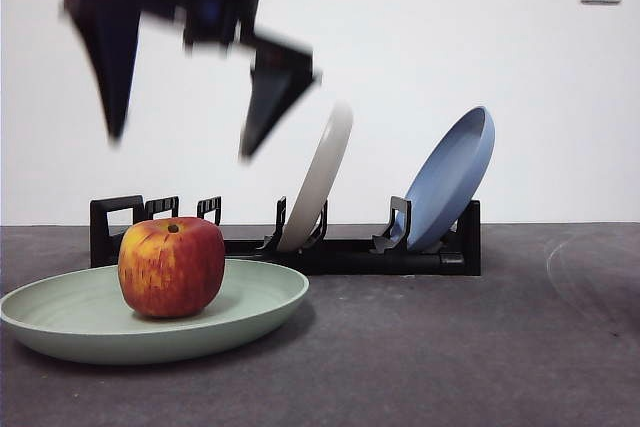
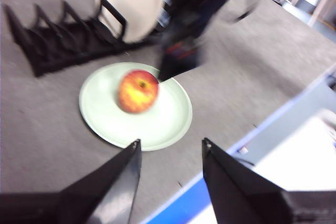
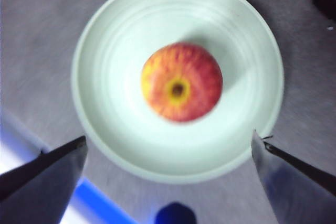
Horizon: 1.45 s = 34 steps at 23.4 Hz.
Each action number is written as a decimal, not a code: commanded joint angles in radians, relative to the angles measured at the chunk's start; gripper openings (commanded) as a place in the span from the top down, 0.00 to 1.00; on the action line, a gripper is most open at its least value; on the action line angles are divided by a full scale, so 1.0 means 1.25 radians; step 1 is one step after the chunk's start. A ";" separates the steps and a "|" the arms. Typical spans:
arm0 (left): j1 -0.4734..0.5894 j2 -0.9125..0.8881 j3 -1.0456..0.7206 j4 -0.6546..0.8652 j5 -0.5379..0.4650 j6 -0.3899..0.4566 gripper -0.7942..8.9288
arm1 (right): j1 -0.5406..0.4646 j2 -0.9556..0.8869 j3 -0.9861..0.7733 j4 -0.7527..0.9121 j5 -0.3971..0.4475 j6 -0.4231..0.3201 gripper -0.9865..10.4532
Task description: Take the green plate from the plate rack,put the plate on the table,take the apple from the table,put the apple in the plate
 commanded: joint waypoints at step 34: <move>-0.185 0.091 0.002 0.197 -0.192 0.015 0.93 | 0.003 -0.989 -0.684 -0.028 0.134 0.112 0.92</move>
